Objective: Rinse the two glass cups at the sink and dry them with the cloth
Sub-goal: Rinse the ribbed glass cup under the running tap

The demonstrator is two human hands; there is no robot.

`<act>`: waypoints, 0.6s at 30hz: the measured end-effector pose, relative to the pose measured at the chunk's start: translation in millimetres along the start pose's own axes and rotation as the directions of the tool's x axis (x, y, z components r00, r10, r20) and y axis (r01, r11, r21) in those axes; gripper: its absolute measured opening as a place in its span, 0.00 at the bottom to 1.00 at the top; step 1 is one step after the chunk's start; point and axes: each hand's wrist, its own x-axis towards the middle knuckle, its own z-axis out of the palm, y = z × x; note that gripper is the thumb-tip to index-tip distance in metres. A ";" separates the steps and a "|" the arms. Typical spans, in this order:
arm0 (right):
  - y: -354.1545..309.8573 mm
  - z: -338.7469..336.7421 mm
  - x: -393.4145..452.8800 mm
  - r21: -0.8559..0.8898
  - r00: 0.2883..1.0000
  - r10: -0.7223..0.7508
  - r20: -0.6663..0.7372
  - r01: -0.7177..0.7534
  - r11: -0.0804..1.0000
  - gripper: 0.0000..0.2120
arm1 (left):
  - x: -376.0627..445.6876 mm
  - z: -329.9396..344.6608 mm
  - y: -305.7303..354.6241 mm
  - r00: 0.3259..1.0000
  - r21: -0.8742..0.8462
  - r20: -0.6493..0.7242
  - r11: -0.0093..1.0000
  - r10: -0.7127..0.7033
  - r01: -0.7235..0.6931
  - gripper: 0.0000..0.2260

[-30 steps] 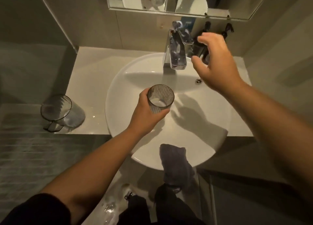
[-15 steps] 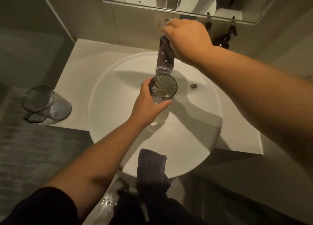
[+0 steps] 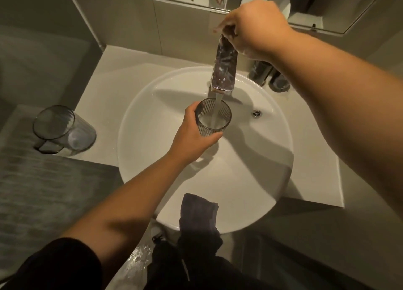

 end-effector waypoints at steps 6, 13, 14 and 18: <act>-3.4 2.2 -0.2 0.008 0.999 0.044 -0.001 -0.044 0.999 0.13 | 0.5 2.9 -5.6 0.999 -0.005 0.041 1.000 0.009 -0.008 0.39; 0.1 4.2 0.8 0.013 0.997 0.080 0.014 -0.081 0.997 0.12 | -2.4 16.4 -10.6 0.991 0.007 0.130 1.000 0.001 -0.002 0.40; 1.2 4.2 0.6 0.020 0.996 0.088 0.018 -0.089 0.996 0.12 | -4.7 17.6 -13.6 0.992 -0.010 0.124 1.000 -0.012 0.013 0.40; 0.8 4.8 1.2 0.011 0.996 0.085 0.009 -0.085 0.996 0.12 | 5.8 12.9 -13.4 0.995 -0.054 0.101 0.998 -0.008 0.014 0.39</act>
